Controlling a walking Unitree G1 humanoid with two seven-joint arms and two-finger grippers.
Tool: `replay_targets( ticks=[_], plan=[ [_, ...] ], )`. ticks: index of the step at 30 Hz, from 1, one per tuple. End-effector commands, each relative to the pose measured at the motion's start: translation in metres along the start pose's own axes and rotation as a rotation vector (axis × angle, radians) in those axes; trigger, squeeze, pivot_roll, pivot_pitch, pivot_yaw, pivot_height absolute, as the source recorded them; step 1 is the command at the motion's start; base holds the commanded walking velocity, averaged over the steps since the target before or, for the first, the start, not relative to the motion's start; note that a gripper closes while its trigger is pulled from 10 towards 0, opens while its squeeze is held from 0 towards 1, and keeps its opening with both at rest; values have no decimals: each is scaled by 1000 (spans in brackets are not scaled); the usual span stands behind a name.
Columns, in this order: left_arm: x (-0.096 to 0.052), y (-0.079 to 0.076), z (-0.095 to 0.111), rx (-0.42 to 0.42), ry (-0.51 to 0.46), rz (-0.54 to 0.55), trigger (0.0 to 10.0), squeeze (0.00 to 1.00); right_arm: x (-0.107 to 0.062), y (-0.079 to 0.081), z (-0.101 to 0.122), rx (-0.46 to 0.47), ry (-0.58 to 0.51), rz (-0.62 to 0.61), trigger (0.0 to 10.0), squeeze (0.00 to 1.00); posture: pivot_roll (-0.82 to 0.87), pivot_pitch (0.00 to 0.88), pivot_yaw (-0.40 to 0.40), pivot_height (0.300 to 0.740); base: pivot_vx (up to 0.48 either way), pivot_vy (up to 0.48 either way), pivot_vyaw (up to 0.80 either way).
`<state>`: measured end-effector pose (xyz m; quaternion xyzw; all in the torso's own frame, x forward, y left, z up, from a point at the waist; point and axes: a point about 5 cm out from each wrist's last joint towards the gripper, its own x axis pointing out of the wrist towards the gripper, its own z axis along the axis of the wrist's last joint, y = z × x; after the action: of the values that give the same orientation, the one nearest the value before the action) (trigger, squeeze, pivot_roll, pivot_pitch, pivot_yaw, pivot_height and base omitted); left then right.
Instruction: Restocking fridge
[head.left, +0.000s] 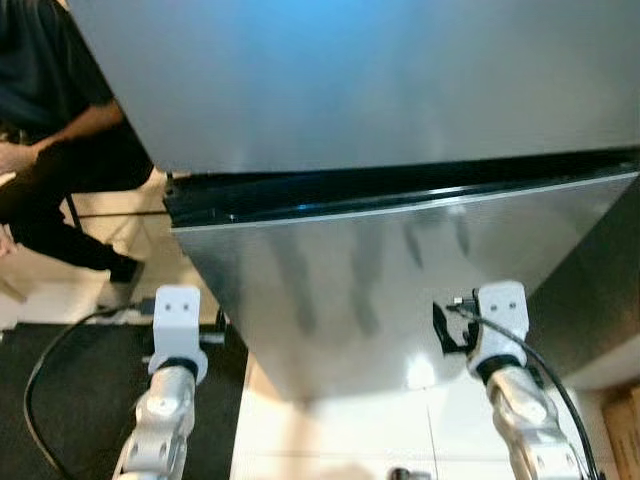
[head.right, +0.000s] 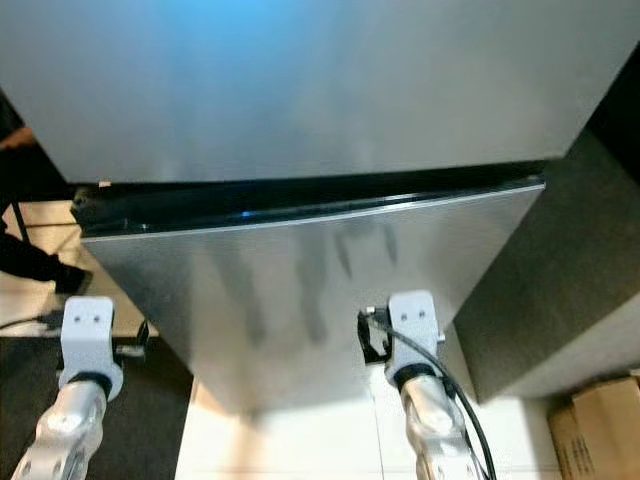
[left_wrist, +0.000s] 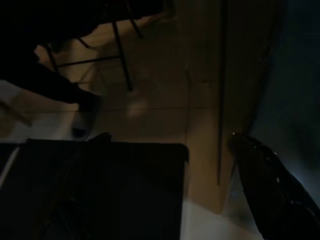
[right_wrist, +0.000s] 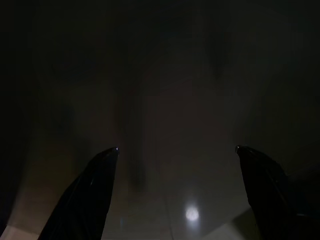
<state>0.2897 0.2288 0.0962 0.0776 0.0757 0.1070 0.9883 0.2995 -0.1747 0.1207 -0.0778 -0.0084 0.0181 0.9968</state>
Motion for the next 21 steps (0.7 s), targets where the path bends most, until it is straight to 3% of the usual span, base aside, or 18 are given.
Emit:
replay_targets(
  ticks=[1, 13, 21],
  plan=[
    [-1, 3, -2, 25, 0, -1, 10000, 0, -5, -1, -8, 4, 29, -7, 10000, 0, -96, 267, 73, 740, 289, 0, 0],
    [0, 3, -3, 22, -1, 2, 10000, 0, -5, -2, -8, 3, 28, -7, 10000, 0, -96, 264, 73, 740, 290, 0, 0],
    [-14, -17, -15, 51, 31, -161, 10000, 0, -5, -3, -9, 1, 30, -10, 10000, 0, -94, 270, 74, 740, 0, 0, 0]
  ],
)
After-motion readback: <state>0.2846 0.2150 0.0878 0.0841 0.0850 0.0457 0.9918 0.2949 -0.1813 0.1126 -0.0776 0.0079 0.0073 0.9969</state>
